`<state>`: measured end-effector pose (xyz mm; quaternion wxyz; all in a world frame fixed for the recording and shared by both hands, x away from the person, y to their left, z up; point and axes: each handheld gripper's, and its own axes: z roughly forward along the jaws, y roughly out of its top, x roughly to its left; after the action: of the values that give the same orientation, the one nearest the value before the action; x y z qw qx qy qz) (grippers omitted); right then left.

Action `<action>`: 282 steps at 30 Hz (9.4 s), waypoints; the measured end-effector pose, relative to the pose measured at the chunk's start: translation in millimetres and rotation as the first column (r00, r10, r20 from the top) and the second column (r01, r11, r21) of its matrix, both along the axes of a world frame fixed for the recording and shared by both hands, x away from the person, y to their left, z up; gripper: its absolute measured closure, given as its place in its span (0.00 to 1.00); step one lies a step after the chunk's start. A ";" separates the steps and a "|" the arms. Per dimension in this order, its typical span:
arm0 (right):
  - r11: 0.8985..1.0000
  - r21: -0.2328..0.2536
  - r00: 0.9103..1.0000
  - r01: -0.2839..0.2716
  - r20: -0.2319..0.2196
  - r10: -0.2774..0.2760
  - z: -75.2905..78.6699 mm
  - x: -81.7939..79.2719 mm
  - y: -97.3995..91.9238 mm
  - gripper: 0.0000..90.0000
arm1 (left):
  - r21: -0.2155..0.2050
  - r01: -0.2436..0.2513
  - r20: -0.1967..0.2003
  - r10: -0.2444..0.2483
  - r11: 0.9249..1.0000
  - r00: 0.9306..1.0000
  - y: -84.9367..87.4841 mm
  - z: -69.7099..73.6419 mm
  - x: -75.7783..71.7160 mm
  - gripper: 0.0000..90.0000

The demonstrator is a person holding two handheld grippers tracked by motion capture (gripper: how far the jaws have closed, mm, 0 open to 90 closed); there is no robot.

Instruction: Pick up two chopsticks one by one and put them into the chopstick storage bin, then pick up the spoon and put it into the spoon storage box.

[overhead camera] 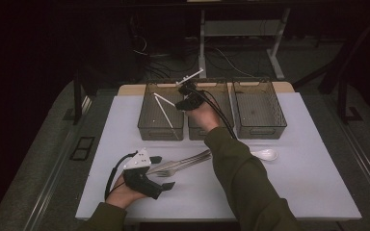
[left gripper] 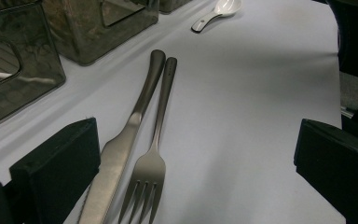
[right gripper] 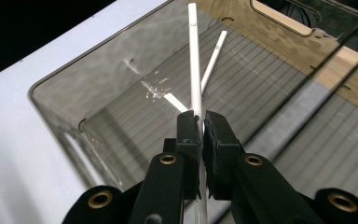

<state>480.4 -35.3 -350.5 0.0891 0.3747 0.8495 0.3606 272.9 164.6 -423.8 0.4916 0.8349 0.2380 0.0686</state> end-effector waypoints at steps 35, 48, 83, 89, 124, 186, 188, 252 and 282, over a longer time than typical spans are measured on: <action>1.000 0.028 0.999 -0.011 -0.032 0.012 -3.7 22.0 33.3 0.58 | 0.001 0.006 0.006 -0.006 1.000 1.000 0.0 0.3 0.0 0.00; 0.992 0.082 0.995 -0.091 0.048 0.088 12.3 -15.4 -12.9 0.45 | -0.003 0.000 0.001 0.000 1.000 1.000 -1.1 -1.0 -0.3 0.00; 0.972 0.188 0.987 -0.138 0.103 0.120 -8.2 -118.6 -156.5 0.40 | 0.020 -0.008 -0.006 0.008 1.000 1.000 0.2 -2.6 2.2 0.00; 0.975 0.179 0.988 -0.134 0.095 0.118 -19.3 -133.9 -175.3 0.40 | 0.023 -0.005 -0.009 0.005 1.000 1.000 0.5 -3.0 3.0 0.00; 0.984 0.138 0.992 0.115 0.040 -0.122 -58.4 -154.8 -288.4 0.40 | 0.029 -0.026 0.001 0.026 0.999 1.000 4.3 -4.6 3.9 0.00; 0.998 -0.050 0.999 -0.024 -0.036 0.022 -94.7 -147.7 -288.7 0.71 | 0.031 -0.032 0.014 0.032 0.999 0.999 5.0 -3.9 2.9 0.00; 0.998 -0.056 0.999 -0.031 -0.034 0.030 -94.4 -147.7 -288.9 0.72 | 0.031 -0.032 0.015 0.032 0.999 0.999 4.7 -4.0 2.8 0.00; 0.998 0.070 0.999 0.000 0.041 -0.003 -48.5 -149.7 -288.1 0.90 | -0.004 0.000 0.008 0.000 1.000 1.000 -0.4 -4.1 2.6 0.00; 0.989 0.134 0.995 0.056 0.076 -0.067 -24.4 -128.7 -272.4 0.90 | -0.008 -0.004 0.007 0.004 1.000 1.000 0.0 -3.8 2.6 0.00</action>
<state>351.8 -307.7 -375.0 0.1092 0.3912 0.8076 0.4276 275.4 164.6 -427.7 0.4957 0.8321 0.2384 0.0716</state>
